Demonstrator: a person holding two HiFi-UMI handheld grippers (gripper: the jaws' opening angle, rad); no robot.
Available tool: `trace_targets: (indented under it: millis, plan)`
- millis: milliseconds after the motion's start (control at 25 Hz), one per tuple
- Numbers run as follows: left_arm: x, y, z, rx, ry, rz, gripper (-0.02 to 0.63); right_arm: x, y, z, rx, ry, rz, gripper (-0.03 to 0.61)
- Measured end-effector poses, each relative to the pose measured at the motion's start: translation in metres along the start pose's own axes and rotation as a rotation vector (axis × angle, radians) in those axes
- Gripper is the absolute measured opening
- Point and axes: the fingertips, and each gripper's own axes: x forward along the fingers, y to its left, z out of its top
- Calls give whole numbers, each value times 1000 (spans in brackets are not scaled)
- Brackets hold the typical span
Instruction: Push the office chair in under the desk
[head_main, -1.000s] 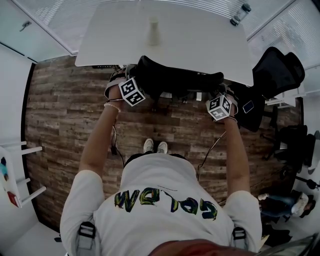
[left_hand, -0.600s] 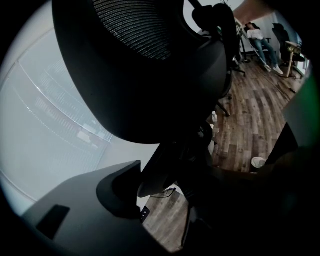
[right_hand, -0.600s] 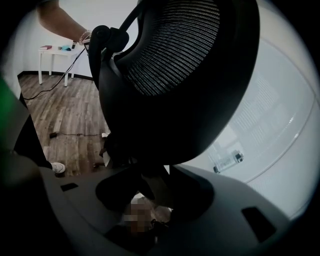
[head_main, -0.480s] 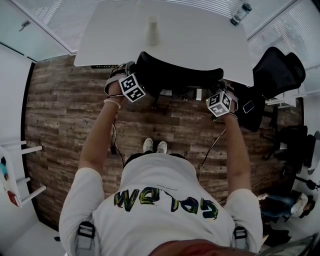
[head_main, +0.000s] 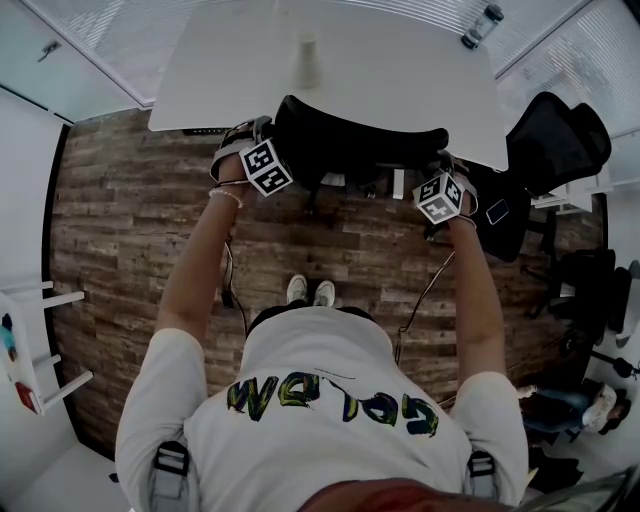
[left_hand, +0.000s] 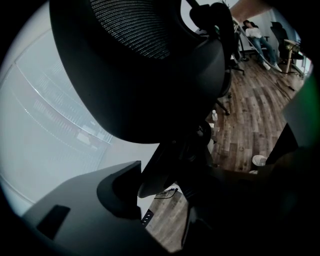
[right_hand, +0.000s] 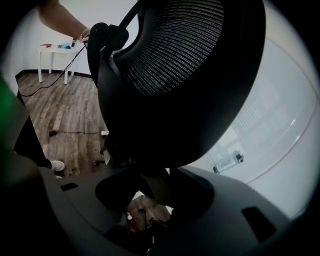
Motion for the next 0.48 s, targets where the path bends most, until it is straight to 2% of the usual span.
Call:
trace_targets:
  millis: [320,400,480]
  plan:
    - [0,-2,6,3,-16,6,229,1,-4,-4,12,7,2,183]
    - [-3,-3,6,-14,-41,-4,235,-3,-5,-3,50,9,-2,183]
    - [-10,-1,4,-55,-59,-15,242,-12,-6,-1,121,-7,-13,210]
